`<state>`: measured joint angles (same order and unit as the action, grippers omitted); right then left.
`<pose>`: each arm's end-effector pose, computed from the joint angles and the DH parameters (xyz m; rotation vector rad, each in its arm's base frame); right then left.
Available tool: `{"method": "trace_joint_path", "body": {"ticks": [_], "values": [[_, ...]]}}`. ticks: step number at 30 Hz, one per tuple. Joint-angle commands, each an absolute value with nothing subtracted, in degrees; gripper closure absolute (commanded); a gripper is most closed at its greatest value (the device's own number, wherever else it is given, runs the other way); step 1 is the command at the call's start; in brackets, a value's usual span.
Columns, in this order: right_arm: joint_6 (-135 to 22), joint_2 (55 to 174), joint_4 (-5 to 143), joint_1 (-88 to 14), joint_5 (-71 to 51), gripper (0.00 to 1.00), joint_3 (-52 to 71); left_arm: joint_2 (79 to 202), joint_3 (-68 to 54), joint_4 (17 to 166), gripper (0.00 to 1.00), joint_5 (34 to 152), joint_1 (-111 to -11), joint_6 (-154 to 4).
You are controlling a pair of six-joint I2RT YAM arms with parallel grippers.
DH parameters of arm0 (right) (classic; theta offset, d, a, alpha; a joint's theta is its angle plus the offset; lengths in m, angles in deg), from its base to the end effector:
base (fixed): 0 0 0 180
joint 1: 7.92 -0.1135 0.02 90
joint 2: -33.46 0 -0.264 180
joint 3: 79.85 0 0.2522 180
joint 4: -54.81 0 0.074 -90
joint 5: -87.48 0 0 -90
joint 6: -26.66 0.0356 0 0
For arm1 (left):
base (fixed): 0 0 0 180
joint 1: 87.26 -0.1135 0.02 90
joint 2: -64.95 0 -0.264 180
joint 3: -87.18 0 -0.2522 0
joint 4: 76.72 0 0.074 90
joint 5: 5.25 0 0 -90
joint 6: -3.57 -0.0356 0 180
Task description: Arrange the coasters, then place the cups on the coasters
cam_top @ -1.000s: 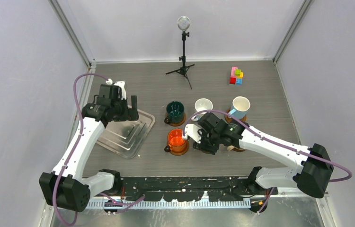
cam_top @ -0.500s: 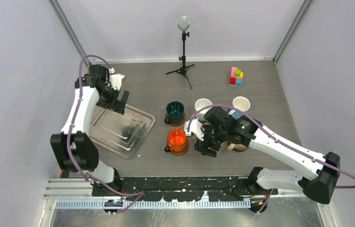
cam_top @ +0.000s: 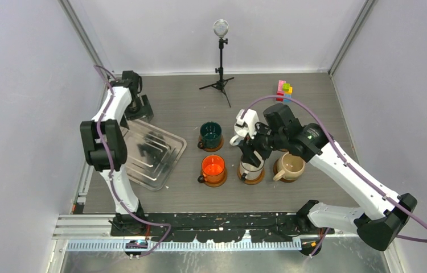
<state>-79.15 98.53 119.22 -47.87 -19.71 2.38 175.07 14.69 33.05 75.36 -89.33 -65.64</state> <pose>0.1642 0.1513 0.3480 -1.2562 2.0689 0.5549 0.3945 0.0201 0.2456 -0.5922 2.7530 0.1591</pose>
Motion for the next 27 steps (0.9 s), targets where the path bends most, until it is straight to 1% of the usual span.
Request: {"method": "trace_joint_path", "body": {"ticks": [1,11,13,16,20,21,23,26,27], "values": [[-75.56,98.67,119.18,-46.33,-20.68,0.29,6.37,181.05,21.37,35.2,0.11,67.33,-88.64,-58.3],[-75.38,97.83,120.39,-40.7,-16.92,0.3,8.23,194.61,31.1,37.14,0.18,61.97,-85.42,-63.65],[-75.32,97.34,120.92,-40.1,-15.88,0.3,8.12,196.11,31.48,36.98,0.22,62.51,-85.12,-64.63],[-75.44,96.92,121.6,-39.58,-14.49,0.3,8.24,197.07,30.7,37.03,0.32,64.17,-84.16,-67.1],[-75.77,96.74,121.84,-39.07,-13.1,0.3,8.45,195.59,26.86,39.0,0.44,65.73,-83.32,-68.76],[-75.88,96.69,121.85,-38.92,-12.85,0.3,8.5,195.17,26.16,38.94,0.46,65.94,-83.18,-68.47],[-76.14,96.87,121.86,-38.69,-12.49,0.3,8.55,194.21,25.4,37.92,0.46,66.19,-83.35,-67.33],[-76.44,96.99,121.83,-38.36,-12.27,0.3,8.59,191.12,21.83,39.75,0.42,67.87,-84.34,-65.37],[-76.58,97.08,121.83,-38.29,-12.29,0.3,8.52,190.25,20.92,40.37,0.42,68.13,-84.74,-64.81]]}}
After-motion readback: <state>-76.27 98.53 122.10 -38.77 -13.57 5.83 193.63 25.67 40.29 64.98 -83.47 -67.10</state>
